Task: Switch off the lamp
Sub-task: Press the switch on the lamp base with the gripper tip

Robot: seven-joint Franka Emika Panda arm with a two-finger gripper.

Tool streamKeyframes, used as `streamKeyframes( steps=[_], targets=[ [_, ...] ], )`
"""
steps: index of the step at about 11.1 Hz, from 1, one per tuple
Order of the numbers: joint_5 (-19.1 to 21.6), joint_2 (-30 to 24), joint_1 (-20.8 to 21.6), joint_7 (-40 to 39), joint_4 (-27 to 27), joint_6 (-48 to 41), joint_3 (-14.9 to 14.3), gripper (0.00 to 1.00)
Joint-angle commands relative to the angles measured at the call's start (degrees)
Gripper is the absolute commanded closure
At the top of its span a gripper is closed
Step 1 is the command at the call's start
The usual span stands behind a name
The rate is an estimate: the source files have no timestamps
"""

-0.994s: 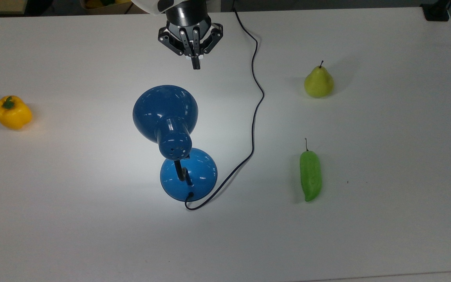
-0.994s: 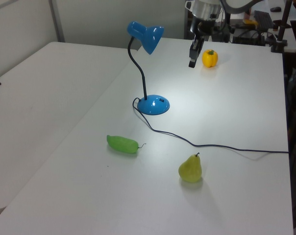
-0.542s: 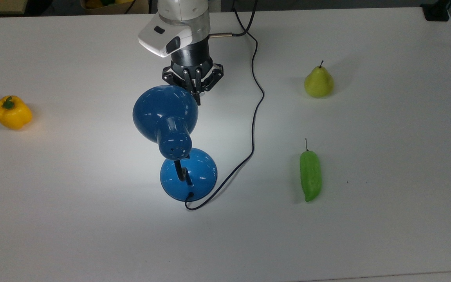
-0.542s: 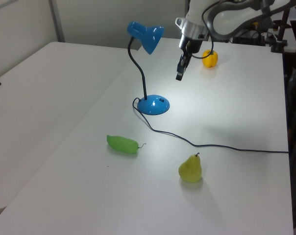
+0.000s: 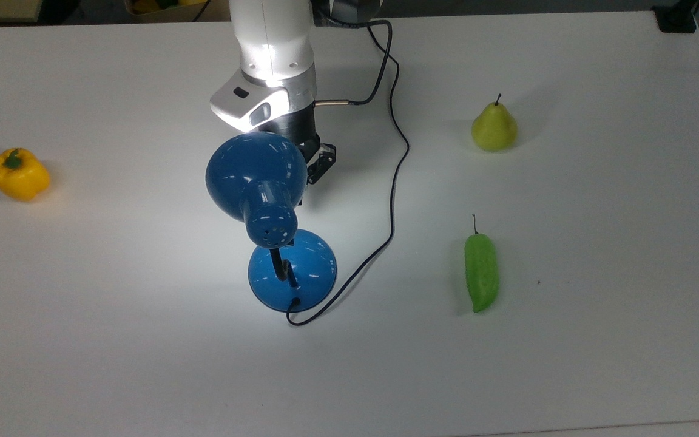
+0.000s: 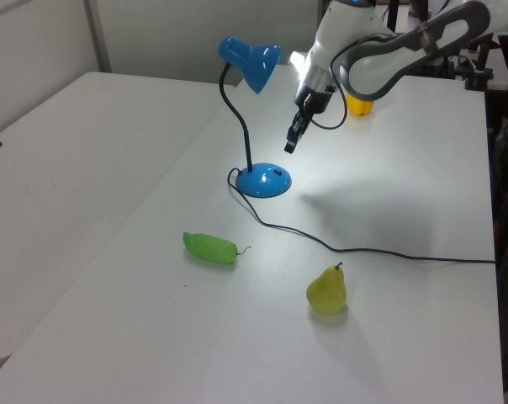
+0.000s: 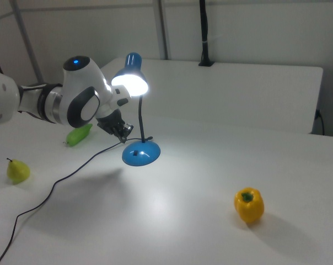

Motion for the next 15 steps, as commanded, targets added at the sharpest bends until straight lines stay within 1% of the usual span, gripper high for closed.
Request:
streamKeyframes(
  steps=[1, 3, 7, 15],
  targets=[
    [-0.57, 2.55, -1.27, -5.28, -0.01, 5.27, -0.33, 1.0],
    [-0.57, 3.96, -1.71, -6.01, -0.01, 5.71, -0.51, 1.0],
    [-0.49, 6.07, -1.71, -6.01, -0.01, 9.31, -0.51, 1.0],
    [-0.48, 7.57, -1.27, -5.92, 0.87, 10.28, -0.42, 1.0]
  ],
)
